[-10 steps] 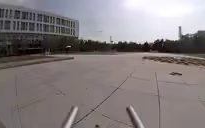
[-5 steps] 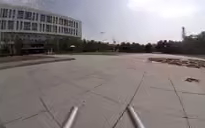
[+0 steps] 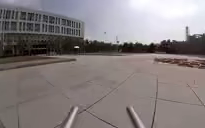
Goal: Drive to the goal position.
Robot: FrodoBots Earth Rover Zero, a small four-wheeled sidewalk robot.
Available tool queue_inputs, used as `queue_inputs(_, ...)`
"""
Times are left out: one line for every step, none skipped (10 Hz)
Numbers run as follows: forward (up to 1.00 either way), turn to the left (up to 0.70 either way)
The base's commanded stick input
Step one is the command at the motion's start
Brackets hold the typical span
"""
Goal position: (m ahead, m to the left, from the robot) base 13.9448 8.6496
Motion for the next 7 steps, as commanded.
queue_inputs(1.00, 0.02)
queue_inputs(1.00, 0.02)
queue_inputs(1.00, 0.02)
queue_inputs(1.00, 0.02)
queue_inputs(1.00, 0.02)
queue_inputs(1.00, 0.02)
queue_inputs(1.00, 0.02)
